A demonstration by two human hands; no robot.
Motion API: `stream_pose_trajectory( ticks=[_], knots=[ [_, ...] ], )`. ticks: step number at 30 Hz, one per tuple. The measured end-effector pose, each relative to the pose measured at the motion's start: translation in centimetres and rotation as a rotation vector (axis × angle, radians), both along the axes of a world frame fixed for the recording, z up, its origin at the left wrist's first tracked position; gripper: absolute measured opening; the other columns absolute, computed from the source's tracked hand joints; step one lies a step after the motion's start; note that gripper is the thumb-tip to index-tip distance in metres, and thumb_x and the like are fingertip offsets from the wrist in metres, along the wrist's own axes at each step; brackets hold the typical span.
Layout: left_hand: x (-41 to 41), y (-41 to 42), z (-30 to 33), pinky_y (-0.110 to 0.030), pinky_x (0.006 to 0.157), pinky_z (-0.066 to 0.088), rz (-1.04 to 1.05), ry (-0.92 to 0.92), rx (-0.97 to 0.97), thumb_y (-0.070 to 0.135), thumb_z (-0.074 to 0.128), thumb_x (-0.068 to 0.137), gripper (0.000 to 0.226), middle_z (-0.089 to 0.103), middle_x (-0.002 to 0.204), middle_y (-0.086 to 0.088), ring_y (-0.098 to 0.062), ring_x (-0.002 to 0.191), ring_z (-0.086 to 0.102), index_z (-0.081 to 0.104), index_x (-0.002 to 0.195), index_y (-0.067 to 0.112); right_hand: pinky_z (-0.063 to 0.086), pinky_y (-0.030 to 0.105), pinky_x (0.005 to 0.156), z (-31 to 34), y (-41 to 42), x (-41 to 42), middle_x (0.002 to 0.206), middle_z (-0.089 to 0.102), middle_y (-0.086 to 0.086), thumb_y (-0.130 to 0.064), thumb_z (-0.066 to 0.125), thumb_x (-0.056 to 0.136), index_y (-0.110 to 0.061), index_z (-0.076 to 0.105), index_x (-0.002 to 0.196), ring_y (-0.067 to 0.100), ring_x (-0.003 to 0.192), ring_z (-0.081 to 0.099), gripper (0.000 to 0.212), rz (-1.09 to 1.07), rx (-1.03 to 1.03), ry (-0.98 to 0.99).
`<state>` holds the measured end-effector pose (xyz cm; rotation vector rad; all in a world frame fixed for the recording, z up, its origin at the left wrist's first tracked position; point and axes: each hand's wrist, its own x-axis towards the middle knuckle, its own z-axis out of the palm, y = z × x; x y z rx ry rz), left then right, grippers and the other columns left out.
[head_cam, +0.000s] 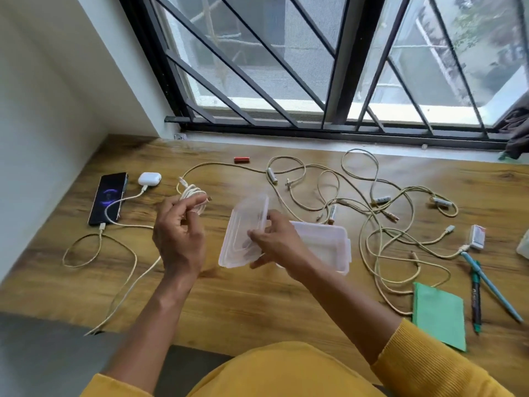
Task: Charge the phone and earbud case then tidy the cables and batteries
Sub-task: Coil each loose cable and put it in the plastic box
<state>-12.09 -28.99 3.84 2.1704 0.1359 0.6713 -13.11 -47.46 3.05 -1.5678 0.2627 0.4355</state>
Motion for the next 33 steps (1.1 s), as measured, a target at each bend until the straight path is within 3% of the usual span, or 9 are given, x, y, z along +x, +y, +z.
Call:
stream_pose_trajectory(
  ticks=[2, 5, 10, 14, 19, 22, 27, 30, 33],
  knots=[
    [0.1, 0.4, -0.3, -0.014, 0.090, 0.050, -0.047, 0.008, -0.065, 0.002, 0.058, 0.097, 0.034, 0.070, 0.115, 0.001, -0.014, 0.110, 0.066, 0.080, 0.110, 0.025, 0.066, 0.044, 0.063, -1.5, 1.9, -0.6, 0.127, 0.062, 0.019, -0.007, 0.066, 0.098, -0.017, 0.043, 0.144, 0.039, 0.104, 0.072, 0.052, 0.058, 0.045, 0.063],
    [0.2, 0.6, -0.5, -0.029, 0.088, 0.056, -0.112, 0.025, -0.233, -0.001, 0.062, 0.095, 0.038, 0.073, 0.114, 0.006, -0.014, 0.110, 0.069, 0.079, 0.108, 0.030, 0.067, 0.046, 0.073, -3.1, 4.0, -1.4, 0.126, 0.064, 0.014, -0.004, 0.066, 0.098, -0.023, 0.048, 0.130, 0.036, 0.108, 0.071, 0.041, 0.114, 0.065, 0.117],
    [0.8, 0.4, -0.5, -0.020, 0.078, 0.058, -0.205, 0.103, -0.420, -0.007, 0.063, 0.094, 0.036, 0.079, 0.105, 0.001, -0.014, 0.097, 0.075, 0.076, 0.106, 0.024, 0.064, 0.048, 0.090, -3.7, 4.5, -1.8, 0.114, 0.072, 0.007, -0.014, 0.069, 0.093, -0.023, 0.052, 0.124, 0.028, 0.105, 0.074, 0.037, 0.097, -0.040, 0.142],
    [1.3, 0.1, -1.2, -0.037, 0.072, 0.062, -0.264, 0.170, -0.521, 0.010, 0.066, 0.088, 0.025, 0.077, 0.104, -0.004, -0.018, 0.092, 0.074, 0.071, 0.106, 0.026, 0.062, 0.050, 0.091, -1.9, 2.9, -2.2, 0.109, 0.075, 0.012, -0.029, 0.063, 0.096, -0.014, 0.058, 0.130, 0.027, 0.095, 0.076, 0.038, 0.209, -0.415, 0.013],
    [1.0, -2.3, -1.0, -0.030, 0.071, 0.061, -0.449, 0.277, -0.701, -0.007, 0.069, 0.093, 0.031, 0.077, 0.095, 0.001, -0.016, 0.091, 0.073, 0.061, 0.116, 0.013, 0.066, 0.045, 0.082, 1.1, -0.2, -2.2, 0.097, 0.075, 0.001, -0.037, 0.070, 0.100, -0.018, 0.064, 0.130, 0.016, 0.078, 0.078, 0.037, -0.069, -0.212, -0.146],
    [0.4, -4.3, -1.0, -0.031, 0.069, 0.061, -0.615, 0.336, -0.691, 0.002, 0.070, 0.089, 0.034, 0.075, 0.098, -0.003, -0.021, 0.089, 0.072, 0.059, 0.119, 0.011, 0.067, 0.038, 0.074, 1.8, -2.6, -1.9, 0.100, 0.074, 0.007, -0.030, 0.076, 0.097, -0.017, 0.065, 0.130, 0.018, 0.080, 0.078, 0.037, -0.169, -0.171, -0.191],
    [-0.5, -7.6, -1.5, -0.038, 0.076, 0.062, -0.750, 0.428, -0.661, 0.009, 0.071, 0.088, 0.044, 0.075, 0.113, -0.010, -0.028, 0.102, 0.074, 0.057, 0.129, 0.014, 0.067, 0.042, 0.071, 1.7, -7.2, -2.3, 0.089, 0.076, 0.015, -0.014, 0.078, 0.094, -0.008, 0.072, 0.112, 0.026, 0.075, 0.077, 0.019, -0.223, -0.191, -0.182],
    [-0.7, -8.9, -1.9, -0.037, 0.082, 0.062, -0.760, 0.503, -0.581, 0.019, 0.075, 0.091, 0.045, 0.078, 0.117, -0.006, -0.023, 0.108, 0.075, 0.059, 0.132, 0.019, 0.067, 0.041, 0.068, 1.3, -9.8, -2.4, 0.085, 0.077, 0.014, -0.011, 0.078, 0.094, -0.009, 0.074, 0.106, 0.026, 0.072, 0.077, 0.013, -0.196, -0.252, -0.170],
    [-0.6, -9.8, -2.5, -0.037, 0.084, 0.060, -0.716, 0.566, -0.378, 0.025, 0.081, 0.093, 0.039, 0.080, 0.108, 0.005, -0.010, 0.103, 0.075, 0.064, 0.128, 0.028, 0.066, 0.042, 0.067, 0.6, -11.9, -1.8, 0.079, 0.077, 0.012, -0.009, 0.079, 0.091, -0.012, 0.075, 0.100, 0.025, 0.067, 0.076, 0.010, -0.147, -0.345, -0.125]
  ],
)
